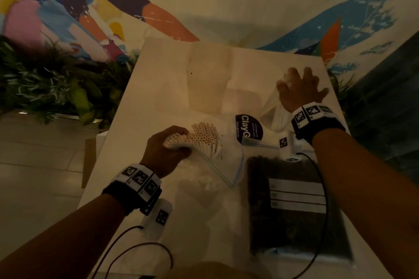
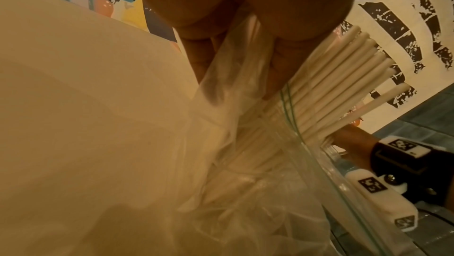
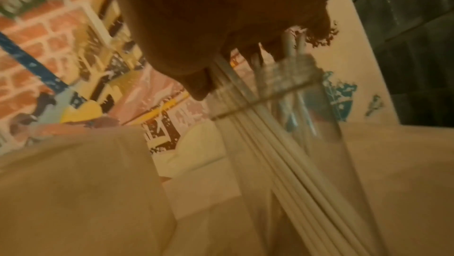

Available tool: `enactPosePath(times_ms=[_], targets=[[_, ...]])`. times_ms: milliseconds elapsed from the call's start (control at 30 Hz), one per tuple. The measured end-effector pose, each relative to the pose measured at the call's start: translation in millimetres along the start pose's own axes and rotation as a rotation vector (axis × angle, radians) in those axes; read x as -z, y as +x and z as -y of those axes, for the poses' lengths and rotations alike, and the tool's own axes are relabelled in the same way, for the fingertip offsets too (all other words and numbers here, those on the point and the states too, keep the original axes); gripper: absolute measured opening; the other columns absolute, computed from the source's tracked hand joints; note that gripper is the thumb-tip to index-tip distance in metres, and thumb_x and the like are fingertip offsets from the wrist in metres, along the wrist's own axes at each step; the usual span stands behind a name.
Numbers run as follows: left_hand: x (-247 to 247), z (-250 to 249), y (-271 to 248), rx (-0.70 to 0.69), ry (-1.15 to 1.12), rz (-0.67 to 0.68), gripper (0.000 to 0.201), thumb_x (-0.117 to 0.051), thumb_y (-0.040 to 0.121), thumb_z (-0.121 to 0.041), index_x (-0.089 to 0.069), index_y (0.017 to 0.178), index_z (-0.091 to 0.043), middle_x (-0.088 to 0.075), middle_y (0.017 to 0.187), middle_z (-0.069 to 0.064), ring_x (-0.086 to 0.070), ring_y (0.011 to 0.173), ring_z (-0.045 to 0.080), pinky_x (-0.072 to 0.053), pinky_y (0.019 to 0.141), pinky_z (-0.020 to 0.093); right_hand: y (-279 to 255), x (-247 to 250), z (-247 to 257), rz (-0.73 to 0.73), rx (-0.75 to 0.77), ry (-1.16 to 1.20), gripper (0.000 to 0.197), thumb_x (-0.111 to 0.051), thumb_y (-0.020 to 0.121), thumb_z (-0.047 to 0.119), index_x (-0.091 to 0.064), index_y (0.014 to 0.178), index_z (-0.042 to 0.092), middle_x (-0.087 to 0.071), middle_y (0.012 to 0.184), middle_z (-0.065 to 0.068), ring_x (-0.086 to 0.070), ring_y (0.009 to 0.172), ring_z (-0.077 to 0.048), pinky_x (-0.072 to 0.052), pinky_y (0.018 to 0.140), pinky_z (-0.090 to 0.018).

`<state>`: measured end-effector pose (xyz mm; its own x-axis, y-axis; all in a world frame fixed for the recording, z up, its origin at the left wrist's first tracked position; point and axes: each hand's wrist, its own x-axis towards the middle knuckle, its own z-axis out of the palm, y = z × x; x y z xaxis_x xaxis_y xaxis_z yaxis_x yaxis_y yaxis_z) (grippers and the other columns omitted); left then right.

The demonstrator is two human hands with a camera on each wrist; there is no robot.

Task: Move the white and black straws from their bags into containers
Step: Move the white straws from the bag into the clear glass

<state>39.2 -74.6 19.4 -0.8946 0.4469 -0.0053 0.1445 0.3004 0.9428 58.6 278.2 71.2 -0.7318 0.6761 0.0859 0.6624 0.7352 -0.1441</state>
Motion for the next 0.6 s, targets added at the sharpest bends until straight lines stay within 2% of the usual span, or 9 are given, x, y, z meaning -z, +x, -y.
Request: enactPosePath(times_ms=[67, 133, 267, 333, 400, 433, 500, 567, 600], targets=[[0.6, 1.2, -0.6, 0.006, -0.008, -0.001, 0.039, -0.077, 0.067, 0.006, -0.063, 0.081, -0.027, -0.066, 0.091, 0.006, -0.062, 0.088, 0.026, -0.051, 0.074, 0.035, 0.9, -5.0, -6.5, -0.052, 0.038, 0.101, 0.033, -0.043, 0.092, 0.027, -0.051, 0.121, 0.014, -0.035, 0.142, -0.017, -0.035, 0.128, -0.039, -0.033, 0.104, -0.053], [1.4, 2.1, -0.6, 0.0, 0.001, -0.001, 0.038, -0.078, 0.066, 0.005, -0.063, 0.082, -0.026, -0.067, 0.091, 0.007, -0.062, 0.087, 0.026, -0.052, 0.073, 0.036, 0.1, -3.6, -9.4, -0.144, 0.051, 0.179, 0.026, -0.046, 0.089, 0.017, -0.057, 0.111, 0.006, -0.044, 0.134, -0.02, -0.041, 0.122, -0.039, -0.037, 0.101, -0.05], [0.5, 2.9, 0.9, 0.016, -0.031, -0.008, 0.039, -0.079, 0.063, 0.003, -0.065, 0.079, -0.03, -0.067, 0.089, 0.006, -0.063, 0.086, 0.025, -0.053, 0.073, 0.037, -1.9, 10.9, -7.9, -0.056, -0.019, 0.129, 0.035, -0.047, 0.091, 0.032, -0.054, 0.123, 0.019, -0.041, 0.14, -0.013, -0.036, 0.128, -0.036, -0.024, 0.108, -0.054], [1.1, 2.3, 1.0, 0.006, -0.031, -0.011, 0.039, -0.079, 0.061, -0.003, -0.064, 0.078, -0.036, -0.068, 0.088, 0.002, -0.064, 0.085, 0.023, -0.053, 0.071, 0.034, -11.4, 24.4, -2.2, -0.194, 0.047, 0.171, 0.043, -0.05, 0.09, 0.04, -0.052, 0.128, 0.021, -0.041, 0.142, -0.011, -0.035, 0.131, -0.033, -0.022, 0.109, -0.054], [0.6, 1.9, 0.8, -0.001, -0.029, -0.017, 0.042, -0.079, 0.063, 0.001, -0.064, 0.077, -0.035, -0.067, 0.087, 0.001, -0.063, 0.083, 0.021, -0.053, 0.068, 0.03, -37.1, 41.9, 12.7, -0.368, 0.214, 0.382, 0.04, -0.057, 0.087, 0.034, -0.058, 0.122, 0.016, -0.054, 0.131, -0.01, -0.048, 0.12, -0.027, -0.034, 0.103, -0.043], [0.3, 1.4, 0.6, 0.006, -0.038, -0.019, 0.043, -0.078, 0.064, 0.006, -0.064, 0.077, -0.033, -0.067, 0.087, 0.002, -0.063, 0.082, 0.021, -0.053, 0.066, 0.028, -54.9, 48.9, 21.9, -0.323, 0.254, 0.525, 0.033, -0.061, 0.086, 0.027, -0.061, 0.117, 0.016, -0.06, 0.122, -0.007, -0.054, 0.11, -0.021, -0.041, 0.097, -0.035], [0.9, 0.8, 1.1, 0.008, -0.048, -0.015, 0.041, -0.076, 0.066, 0.01, -0.063, 0.079, -0.026, -0.066, 0.088, 0.004, -0.062, 0.08, 0.02, -0.052, 0.062, 0.02, -95.3, 52.8, 37.8, -0.002, 0.27, 0.721, 0.025, -0.068, 0.083, 0.015, -0.064, 0.107, 0.021, -0.067, 0.104, 0.0, -0.06, 0.091, -0.013, -0.049, 0.086, -0.027], [-0.3, -0.6, 1.3, -0.002, -0.034, -0.006, 0.04, -0.076, 0.067, 0.009, -0.062, 0.081, -0.026, -0.066, 0.088, 0.004, -0.062, 0.079, 0.017, -0.051, 0.061, 0.018, -129.7, 43.9, 46.2, 0.27, 0.265, 0.845, 0.032, -0.074, 0.076, 0.007, -0.064, 0.1, 0.027, -0.068, 0.096, 0.003, -0.065, 0.086, -0.016, -0.054, 0.083, -0.029], [-0.6, -0.9, 1.4, -0.004, -0.025, 0.0, 0.04, -0.076, 0.067, 0.007, -0.062, 0.081, -0.027, -0.066, 0.088, 0.003, -0.062, 0.077, 0.016, -0.051, 0.061, 0.018, -143.4, 35.8, 49.0, 0.371, 0.243, 0.88, 0.041, -0.076, 0.073, 0.005, -0.063, 0.104, 0.028, -0.067, 0.1, 0.005, -0.065, 0.091, -0.016, -0.055, 0.082, -0.028]])
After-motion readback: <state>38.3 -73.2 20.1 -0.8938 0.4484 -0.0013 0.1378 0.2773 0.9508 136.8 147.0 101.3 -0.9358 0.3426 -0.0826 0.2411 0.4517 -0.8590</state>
